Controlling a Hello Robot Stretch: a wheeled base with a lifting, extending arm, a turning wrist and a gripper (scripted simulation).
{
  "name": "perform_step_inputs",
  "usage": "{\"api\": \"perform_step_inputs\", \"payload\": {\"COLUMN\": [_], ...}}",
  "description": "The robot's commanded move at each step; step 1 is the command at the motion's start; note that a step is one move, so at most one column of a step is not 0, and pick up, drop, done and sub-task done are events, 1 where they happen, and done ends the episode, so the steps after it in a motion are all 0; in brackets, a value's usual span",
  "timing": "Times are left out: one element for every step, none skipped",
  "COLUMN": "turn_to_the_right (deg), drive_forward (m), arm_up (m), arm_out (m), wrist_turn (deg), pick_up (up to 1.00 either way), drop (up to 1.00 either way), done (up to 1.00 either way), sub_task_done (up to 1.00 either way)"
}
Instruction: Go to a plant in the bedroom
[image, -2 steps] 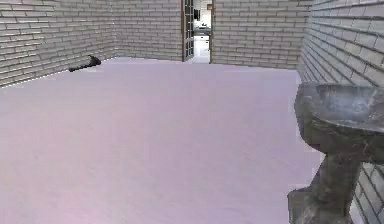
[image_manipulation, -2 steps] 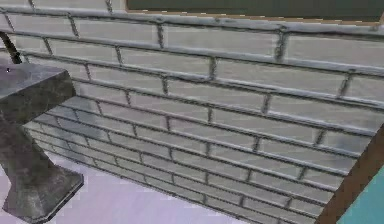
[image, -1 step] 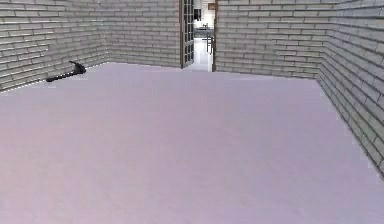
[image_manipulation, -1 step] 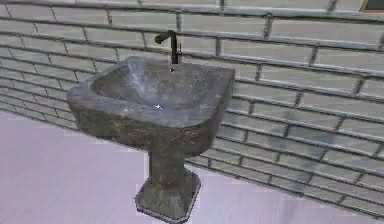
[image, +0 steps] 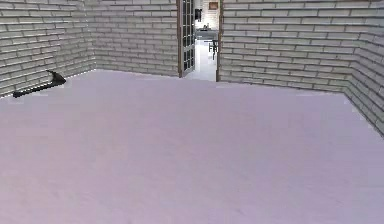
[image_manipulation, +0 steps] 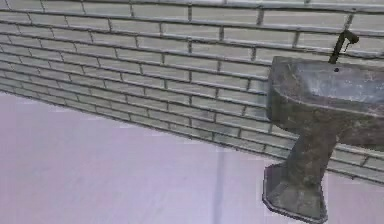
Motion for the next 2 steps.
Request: {"api": "perform_step_inputs", "payload": {"turn_to_the_right": [0.0, 3.0], "drive_forward": [1.00, 0.00], "arm_up": [0.00, 0.00], "arm_out": [0.00, 0.00], "wrist_turn": [0.0, 0.0], "pick_up": [0.00, 0.00], "drop": [0.00, 0.00], "done": [0.00, 0.00], "sub_task_done": [0.00, 0.00]}}
